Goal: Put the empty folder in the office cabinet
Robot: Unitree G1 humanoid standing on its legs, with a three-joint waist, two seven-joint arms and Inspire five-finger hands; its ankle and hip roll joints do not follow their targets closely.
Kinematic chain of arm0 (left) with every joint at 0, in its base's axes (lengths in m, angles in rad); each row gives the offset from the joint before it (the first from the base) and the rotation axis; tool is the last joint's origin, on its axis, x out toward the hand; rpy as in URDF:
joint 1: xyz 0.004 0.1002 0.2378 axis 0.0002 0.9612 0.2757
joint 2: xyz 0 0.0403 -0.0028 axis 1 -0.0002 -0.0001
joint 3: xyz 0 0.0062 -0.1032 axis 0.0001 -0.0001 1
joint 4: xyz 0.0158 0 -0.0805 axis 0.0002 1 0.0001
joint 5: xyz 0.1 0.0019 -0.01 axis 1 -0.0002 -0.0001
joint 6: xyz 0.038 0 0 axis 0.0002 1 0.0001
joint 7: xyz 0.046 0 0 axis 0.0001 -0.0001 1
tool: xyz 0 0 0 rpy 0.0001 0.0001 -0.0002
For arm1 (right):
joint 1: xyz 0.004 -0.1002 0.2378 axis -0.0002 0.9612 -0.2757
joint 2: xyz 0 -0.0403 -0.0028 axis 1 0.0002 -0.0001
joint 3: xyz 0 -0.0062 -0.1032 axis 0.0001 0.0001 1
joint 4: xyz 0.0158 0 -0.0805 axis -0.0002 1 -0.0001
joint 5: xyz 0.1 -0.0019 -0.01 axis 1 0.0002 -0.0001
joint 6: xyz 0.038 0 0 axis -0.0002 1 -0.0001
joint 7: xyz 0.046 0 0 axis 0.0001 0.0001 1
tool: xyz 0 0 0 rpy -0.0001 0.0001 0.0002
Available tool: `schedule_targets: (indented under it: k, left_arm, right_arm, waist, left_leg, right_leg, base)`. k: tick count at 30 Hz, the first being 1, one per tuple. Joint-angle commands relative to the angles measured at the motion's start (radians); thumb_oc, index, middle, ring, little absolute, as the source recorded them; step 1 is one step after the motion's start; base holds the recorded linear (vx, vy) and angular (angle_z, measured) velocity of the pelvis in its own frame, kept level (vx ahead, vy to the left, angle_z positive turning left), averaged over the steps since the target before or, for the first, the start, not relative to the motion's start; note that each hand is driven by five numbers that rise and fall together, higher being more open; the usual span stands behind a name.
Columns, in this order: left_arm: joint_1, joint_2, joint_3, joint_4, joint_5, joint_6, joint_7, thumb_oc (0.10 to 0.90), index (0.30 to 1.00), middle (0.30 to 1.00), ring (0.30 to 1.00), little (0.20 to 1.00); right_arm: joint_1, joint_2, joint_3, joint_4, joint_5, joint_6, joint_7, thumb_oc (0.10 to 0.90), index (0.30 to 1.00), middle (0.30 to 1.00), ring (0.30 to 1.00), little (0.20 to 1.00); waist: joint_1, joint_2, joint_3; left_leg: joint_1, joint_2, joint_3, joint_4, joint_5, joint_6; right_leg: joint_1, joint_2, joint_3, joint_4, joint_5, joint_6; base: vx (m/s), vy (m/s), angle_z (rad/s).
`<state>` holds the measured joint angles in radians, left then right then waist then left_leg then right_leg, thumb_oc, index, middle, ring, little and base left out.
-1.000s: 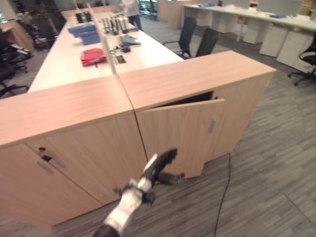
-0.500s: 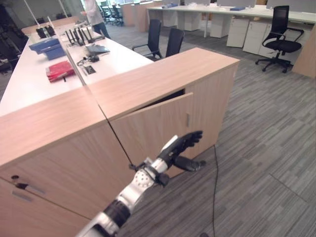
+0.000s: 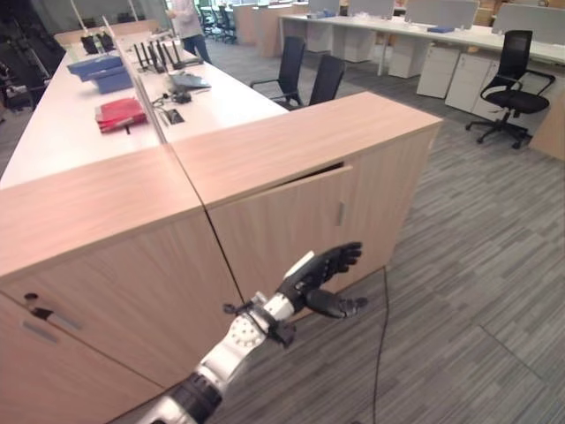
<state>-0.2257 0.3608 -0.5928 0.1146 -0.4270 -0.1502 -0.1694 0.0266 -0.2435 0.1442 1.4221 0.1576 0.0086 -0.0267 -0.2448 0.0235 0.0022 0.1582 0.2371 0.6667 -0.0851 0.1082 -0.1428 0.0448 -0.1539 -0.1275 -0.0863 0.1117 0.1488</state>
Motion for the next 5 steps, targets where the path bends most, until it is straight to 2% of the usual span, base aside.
schedule_targets:
  k: [1,5]
  left_arm:
    - [-0.051,-0.026,0.059,-0.087,-0.054,-0.076,-0.032,0.8,0.9,0.9,0.9,0.9]
    - [-0.026,-0.016,0.049,-0.088,-0.066,-0.061,-0.049,0.8,0.9,0.9,0.9,0.9]
  right_arm:
    - [-0.067,-0.005,0.014,0.069,0.003,-0.014,0.002,0.8,0.9,0.9,0.9,0.9]
    - [-0.072,-0.004,0.014,0.07,0.003,-0.013,0.005,0.8,0.9,0.9,0.9,0.9]
  waist:
    - [0.018,0.021,-0.007]
    - [0.024,0.023,-0.005]
  left_leg:
    - [0.03,0.027,-0.091,-0.002,-0.077,-0.022]
    - [0.027,0.027,-0.095,-0.002,-0.074,-0.022]
  right_leg:
    - [0.025,0.078,-0.139,-0.001,-0.114,-0.023]
    - [0.026,0.079,-0.142,-0.001,-0.116,-0.024]
  base:
    - [-0.02,-0.004,0.05]
    - [0.0,-0.001,0.01]
